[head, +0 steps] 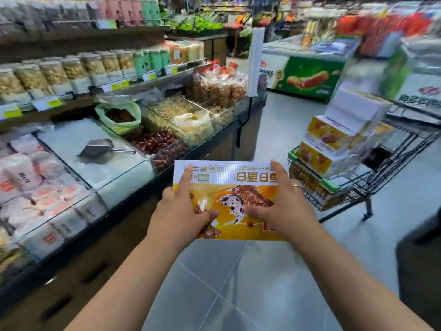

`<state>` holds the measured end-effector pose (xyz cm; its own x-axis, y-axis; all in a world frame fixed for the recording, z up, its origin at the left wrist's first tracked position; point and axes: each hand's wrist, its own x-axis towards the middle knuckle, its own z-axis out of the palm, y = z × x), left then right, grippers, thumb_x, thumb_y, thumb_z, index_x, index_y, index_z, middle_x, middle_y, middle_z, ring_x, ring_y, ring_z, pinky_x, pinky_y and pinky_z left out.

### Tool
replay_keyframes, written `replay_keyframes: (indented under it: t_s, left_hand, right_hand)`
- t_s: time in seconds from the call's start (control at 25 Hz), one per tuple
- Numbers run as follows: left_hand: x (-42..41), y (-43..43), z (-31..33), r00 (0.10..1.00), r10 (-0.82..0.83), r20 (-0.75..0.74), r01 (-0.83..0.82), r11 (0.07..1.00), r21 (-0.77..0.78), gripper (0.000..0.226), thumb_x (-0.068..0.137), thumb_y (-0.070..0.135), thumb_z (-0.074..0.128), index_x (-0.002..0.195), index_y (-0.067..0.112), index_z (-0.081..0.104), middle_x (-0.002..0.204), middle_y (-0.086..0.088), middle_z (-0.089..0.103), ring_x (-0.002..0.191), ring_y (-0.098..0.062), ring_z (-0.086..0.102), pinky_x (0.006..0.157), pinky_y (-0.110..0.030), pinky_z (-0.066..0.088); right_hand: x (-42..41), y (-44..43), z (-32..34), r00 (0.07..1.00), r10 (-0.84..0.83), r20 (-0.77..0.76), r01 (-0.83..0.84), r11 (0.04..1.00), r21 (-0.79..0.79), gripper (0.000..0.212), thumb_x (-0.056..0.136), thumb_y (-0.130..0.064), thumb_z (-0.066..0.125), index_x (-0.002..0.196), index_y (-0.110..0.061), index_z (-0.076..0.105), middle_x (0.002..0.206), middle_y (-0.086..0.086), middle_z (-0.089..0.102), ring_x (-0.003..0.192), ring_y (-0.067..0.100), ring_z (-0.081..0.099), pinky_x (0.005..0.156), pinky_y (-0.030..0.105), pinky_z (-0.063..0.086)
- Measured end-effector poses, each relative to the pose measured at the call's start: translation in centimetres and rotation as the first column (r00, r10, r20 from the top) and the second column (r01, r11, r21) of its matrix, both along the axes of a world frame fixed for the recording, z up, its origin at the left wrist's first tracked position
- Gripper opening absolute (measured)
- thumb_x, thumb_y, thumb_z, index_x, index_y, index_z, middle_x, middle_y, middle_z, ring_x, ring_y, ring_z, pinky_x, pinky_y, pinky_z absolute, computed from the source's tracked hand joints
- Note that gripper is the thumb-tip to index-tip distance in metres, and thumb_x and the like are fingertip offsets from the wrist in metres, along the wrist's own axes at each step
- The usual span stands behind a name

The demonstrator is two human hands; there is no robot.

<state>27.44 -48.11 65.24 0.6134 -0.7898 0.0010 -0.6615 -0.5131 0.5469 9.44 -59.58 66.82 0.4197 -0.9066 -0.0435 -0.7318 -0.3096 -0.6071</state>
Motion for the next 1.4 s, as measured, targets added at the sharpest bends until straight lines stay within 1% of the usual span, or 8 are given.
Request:
replay_keyframes:
  t_s: [0.24,0.52,0.76,0.92,1.04,1.16,1.28,1.4]
  left_hand:
    - [-0.1,-16.3,0.4,0.954,-0.296,0.035,0.295,0.955,0.035,0.108,0.076,0.063,0.067,0.148,0.045,-0.011,0.131,-0.009,0.039,0.112,-0.028,0.053,0.091,-0.039,0.044]
    - [-3.7,-31.9,0.1,0.875,-0.482,0.051,0.481,0.876,0.032,0.109,0.075,0.065,0.066,0.146,0.048,-0.014,0.132,-0.011,0.039,0.108,-0.030,0.056,0.092,-0.041,0.049]
    - [-8.5,-45.3,0.4,0.852,-0.522,0.036,0.522,0.853,-0.014,0.108,0.075,0.064,0.067,0.146,0.049,-0.012,0.130,-0.008,0.039,0.110,-0.028,0.054,0.091,-0.040,0.047]
    - [-12.2,-54.3,1.6,0.860,-0.509,0.041,0.510,0.860,-0.008,0.107,0.075,0.065,0.066,0.145,0.050,-0.013,0.129,-0.008,0.040,0.111,-0.030,0.054,0.092,-0.042,0.047]
    - [-13.9,-59.8,2.5,0.859,-0.509,0.054,0.510,0.860,-0.017,0.106,0.075,0.066,0.066,0.147,0.048,-0.010,0.129,-0.009,0.040,0.113,-0.032,0.054,0.092,-0.042,0.046]
    - [-14.3,-65.8,3.6,0.853,-0.515,0.084,0.518,0.855,-0.017,0.105,0.074,0.069,0.064,0.148,0.046,-0.008,0.131,-0.009,0.041,0.114,-0.033,0.054,0.092,-0.042,0.046]
    - [-14.0,-72.4,4.6,0.845,-0.523,0.115,0.528,0.849,-0.014,0.106,0.073,0.071,0.063,0.149,0.046,-0.006,0.134,-0.011,0.042,0.116,-0.033,0.054,0.093,-0.043,0.046]
    - [-14.0,-79.3,5.2,0.819,-0.558,0.134,0.563,0.827,-0.001,0.107,0.072,0.073,0.062,0.150,0.045,-0.006,0.134,-0.011,0.043,0.115,-0.032,0.054,0.089,-0.041,0.048]
  right_hand:
    - [-2.5,-10.7,-0.7,0.951,-0.306,0.048,0.305,0.952,0.026,0.117,0.063,-0.057,0.082,0.148,-0.048,0.003,0.138,0.011,0.042,0.122,0.030,0.049,0.097,0.041,0.044]
    - [-7.1,-21.8,-1.2,0.867,-0.495,0.061,0.497,0.867,-0.025,0.116,0.061,-0.056,0.083,0.147,-0.046,0.007,0.136,0.012,0.041,0.116,0.030,0.053,0.095,0.040,0.045]
    - [-12.3,-34.3,-0.8,0.850,-0.520,0.086,0.524,0.850,-0.043,0.115,0.060,-0.058,0.083,0.145,-0.049,0.006,0.137,0.009,0.041,0.115,0.029,0.055,0.095,0.042,0.048]
    - [-15.9,-43.4,0.8,0.859,-0.506,0.085,0.511,0.857,-0.069,0.114,0.061,-0.057,0.083,0.147,-0.046,0.008,0.135,0.006,0.044,0.116,0.027,0.054,0.095,0.044,0.049]
    - [-17.9,-49.1,2.1,0.862,-0.501,0.069,0.506,0.858,-0.090,0.112,0.062,-0.058,0.082,0.147,-0.046,0.010,0.136,0.006,0.045,0.117,0.027,0.053,0.094,0.042,0.048]
    - [-18.7,-55.1,2.9,0.866,-0.495,0.073,0.500,0.861,-0.098,0.109,0.061,-0.061,0.080,0.146,-0.048,0.013,0.141,0.006,0.043,0.121,0.027,0.050,0.095,0.042,0.048]
    - [-18.8,-61.1,3.3,0.860,-0.496,0.118,0.507,0.855,-0.106,0.106,0.062,-0.060,0.079,0.147,-0.048,0.016,0.147,0.005,0.039,0.127,0.026,0.046,0.099,0.043,0.045]
    - [-18.7,-67.1,3.7,0.841,-0.518,0.155,0.535,0.839,-0.100,0.103,0.063,-0.056,0.081,0.146,-0.046,0.022,0.141,0.001,0.044,0.119,0.023,0.051,0.096,0.041,0.047]
